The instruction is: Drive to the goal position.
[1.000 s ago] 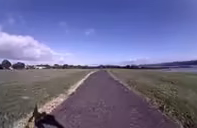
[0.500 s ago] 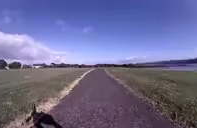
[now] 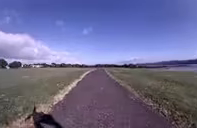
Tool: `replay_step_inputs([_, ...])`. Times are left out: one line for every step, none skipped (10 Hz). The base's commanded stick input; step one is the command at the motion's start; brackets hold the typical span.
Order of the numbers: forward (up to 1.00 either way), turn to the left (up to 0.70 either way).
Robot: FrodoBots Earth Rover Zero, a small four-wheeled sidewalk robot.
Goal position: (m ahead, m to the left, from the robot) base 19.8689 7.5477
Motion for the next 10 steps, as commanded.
replay_step_inputs([0.7,0.0])
replay_step_inputs([0.7,0.0])
replay_step_inputs([0.7,0.0])
replay_step_inputs([0.7,0.0])
replay_step_inputs([0.7,0.0])
replay_step_inputs([0.7,0.0])
replay_step_inputs([0.7,0.0])
replay_step_inputs([0.7,0.0])
replay_step_inputs([0.7,0.0])
replay_step_inputs([0.7,0.0])
